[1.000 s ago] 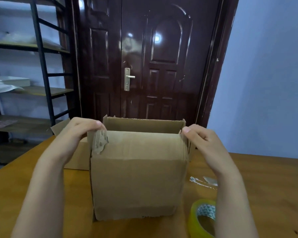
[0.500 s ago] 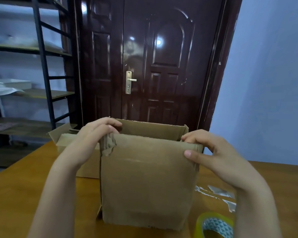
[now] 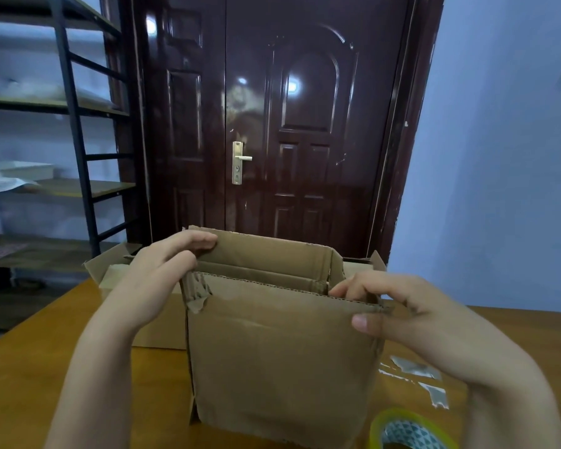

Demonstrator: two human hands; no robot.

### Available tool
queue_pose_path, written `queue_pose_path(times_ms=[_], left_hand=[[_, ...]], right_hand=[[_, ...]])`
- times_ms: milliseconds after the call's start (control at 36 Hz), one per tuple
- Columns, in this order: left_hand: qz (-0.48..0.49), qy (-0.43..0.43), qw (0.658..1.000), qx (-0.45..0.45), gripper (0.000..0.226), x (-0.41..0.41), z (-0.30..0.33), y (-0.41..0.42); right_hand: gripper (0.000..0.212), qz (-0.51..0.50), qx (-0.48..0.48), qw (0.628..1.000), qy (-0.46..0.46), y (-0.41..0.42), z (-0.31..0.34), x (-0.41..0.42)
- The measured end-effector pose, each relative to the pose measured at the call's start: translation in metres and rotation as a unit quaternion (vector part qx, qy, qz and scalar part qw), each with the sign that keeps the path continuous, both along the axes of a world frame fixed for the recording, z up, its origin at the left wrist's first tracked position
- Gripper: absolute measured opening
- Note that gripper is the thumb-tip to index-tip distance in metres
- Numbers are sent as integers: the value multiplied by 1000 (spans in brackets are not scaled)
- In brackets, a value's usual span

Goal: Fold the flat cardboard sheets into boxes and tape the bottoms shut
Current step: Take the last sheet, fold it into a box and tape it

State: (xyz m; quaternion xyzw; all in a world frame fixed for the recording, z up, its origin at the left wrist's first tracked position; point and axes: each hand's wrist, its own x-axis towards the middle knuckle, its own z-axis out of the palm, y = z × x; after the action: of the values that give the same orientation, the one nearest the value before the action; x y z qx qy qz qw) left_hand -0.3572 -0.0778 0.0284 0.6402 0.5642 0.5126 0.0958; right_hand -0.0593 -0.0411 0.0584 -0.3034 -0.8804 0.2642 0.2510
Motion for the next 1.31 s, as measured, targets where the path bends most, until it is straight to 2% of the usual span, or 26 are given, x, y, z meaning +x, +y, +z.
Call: queue_pose_path(times_ms=[83,139,278,361,472,556,694,778,889,972,1028,1056,1083,1111,1139,1167,1194,1250,1306], left_hand=[[70,70,995,-16,56,-8,-5,2],[92,112,989,-16,54,-11,-7,3],[36,121,992,-16,55,-7,-2,0],[-20,90,996,3,55,-7,-1,-1],[-62,51,997,3,55,-6,-1,-1],[-57,38,998,7,54,-3,-1,-1],[-4,63,998,2,54,1,0,1],[5,70,997,-16,50,1,1,3],[-47,47,997,-31,58,8,1,0],[-83,35,995,-51,51,5,1,0],[-98,46,992,-61,59,14,10,4],[-117,30,990,-72,56,19,15,1],[-162,6,983,-84,42,20,14,-8],[-187,-17,978,-88,46,21,17,-14],[-227,-5,971,-70,87,22,18,-14],[-238,22,970,-51,118,20,17,-6],[-225,17,974,-29,131,19,17,0],[-212,-31,977,-13,121,6,11,10],[-214,-66,974,-8,93,2,9,10]], right_hand=[[33,-2,-8,1000,-8,-5,3,2],[33,-2,-11,1000,-14,-7,4,3],[29,11,-29,999,-12,-9,6,4],[10,21,-28,999,-14,-10,7,3],[9,31,-32,999,-25,-10,6,5],[15,11,-34,999,-27,-7,4,7],[10,-5,-26,999,-27,-7,2,7],[22,-1,-37,999,-35,-6,1,9],[24,-5,-22,999,-27,-5,1,8],[23,-6,6,1000,-28,-2,1,5],[24,-6,6,1000,-23,-1,-1,5],[25,-4,5,1000,-19,-1,-1,5],[27,-1,2,1000,-16,-1,-1,4],[29,4,-5,1000,-15,-1,-2,2],[31,10,-12,1000,-18,0,-2,0],[32,13,-11,1000,-24,0,-3,-2],[33,10,-3,999,-30,1,-4,-4],[34,0,15,999,-36,2,-5,-8],[32,-6,23,999,-41,4,-6,-9]])
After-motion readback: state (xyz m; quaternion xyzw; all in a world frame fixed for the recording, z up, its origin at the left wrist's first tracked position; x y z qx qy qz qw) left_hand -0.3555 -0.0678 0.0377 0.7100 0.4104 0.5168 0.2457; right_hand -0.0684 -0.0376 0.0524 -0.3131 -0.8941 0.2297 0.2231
